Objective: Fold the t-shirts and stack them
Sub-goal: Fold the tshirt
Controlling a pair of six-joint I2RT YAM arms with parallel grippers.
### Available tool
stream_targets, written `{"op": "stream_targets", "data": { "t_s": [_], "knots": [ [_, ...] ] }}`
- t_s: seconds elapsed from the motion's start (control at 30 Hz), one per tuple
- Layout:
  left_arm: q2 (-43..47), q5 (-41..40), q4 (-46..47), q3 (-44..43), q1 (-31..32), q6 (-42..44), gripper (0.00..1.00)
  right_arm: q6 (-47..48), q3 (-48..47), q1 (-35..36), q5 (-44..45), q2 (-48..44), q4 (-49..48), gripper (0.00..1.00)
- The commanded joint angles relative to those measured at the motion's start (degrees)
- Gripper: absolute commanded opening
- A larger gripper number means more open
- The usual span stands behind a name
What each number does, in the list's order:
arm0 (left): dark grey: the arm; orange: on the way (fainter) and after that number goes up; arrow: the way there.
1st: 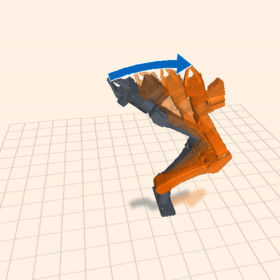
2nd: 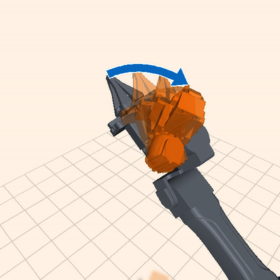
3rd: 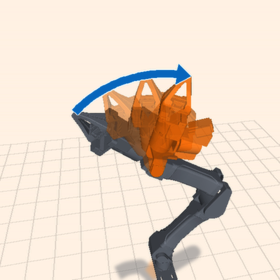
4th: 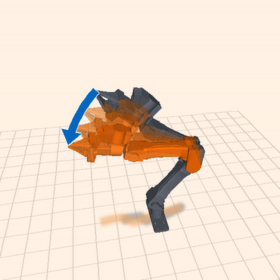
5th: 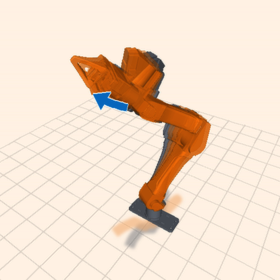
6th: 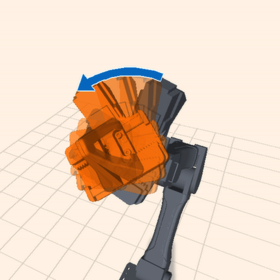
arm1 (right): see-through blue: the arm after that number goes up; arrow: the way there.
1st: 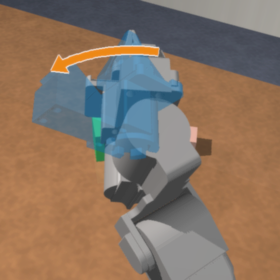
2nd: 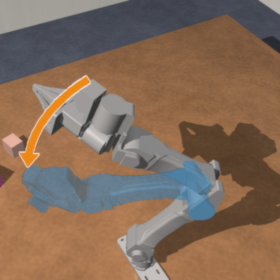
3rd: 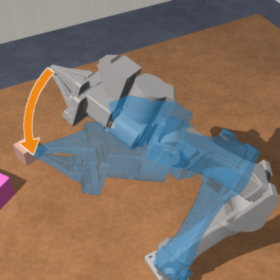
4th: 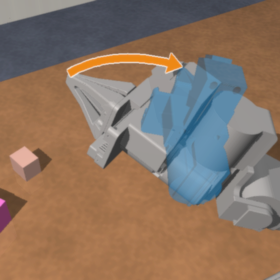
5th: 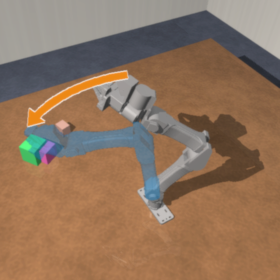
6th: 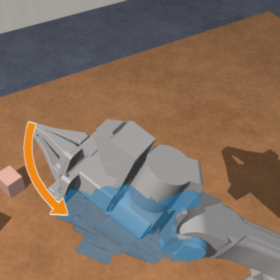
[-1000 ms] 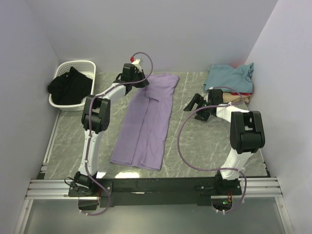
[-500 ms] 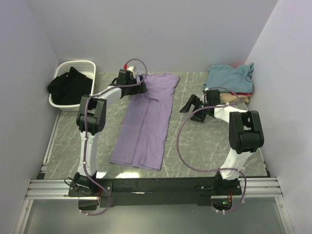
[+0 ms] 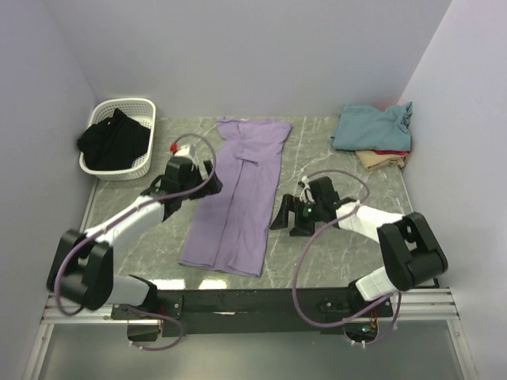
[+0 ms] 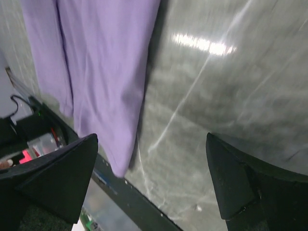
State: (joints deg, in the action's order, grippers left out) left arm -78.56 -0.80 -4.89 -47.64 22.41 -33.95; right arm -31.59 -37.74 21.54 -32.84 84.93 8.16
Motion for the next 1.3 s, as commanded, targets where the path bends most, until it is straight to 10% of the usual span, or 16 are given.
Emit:
{"op": "stream_targets", "data": {
  "t_s": [0.0,0.67,0.93,1.03,1.2,1.27],
  "knots": [
    [7.27,-4.12,-5.04,8.34,1.84,-7.61,0.99,-2.85,5.99,3.24,-0.12,-5.98,-0.59,0.94],
    [22.14,-11.42,-18.76,22.68,5.18,-22.03,0.99,-15.51,8.56,21.96,8.23,-0.29,-12.03,0.94],
    [17.13,-9.84,-14.71,25.31,6.41,-23.00,0.98,-16.84,8.64,23.37,10.60,2.00,-13.44,0.61],
    [17.39,-8.17,-14.36,25.57,6.68,-23.35,0.87,-16.48,8.73,23.55,10.60,2.17,-13.09,0.38],
    [18.44,-2.99,-12.78,28.38,9.13,-25.63,0.15,-16.31,9.43,23.64,11.22,1.12,-11.60,0.11],
    [20.02,-2.46,-13.13,29.44,10.45,-27.04,0.01,-16.48,10.40,23.64,12.53,-1.24,-10.11,0.06]
  ]
}}
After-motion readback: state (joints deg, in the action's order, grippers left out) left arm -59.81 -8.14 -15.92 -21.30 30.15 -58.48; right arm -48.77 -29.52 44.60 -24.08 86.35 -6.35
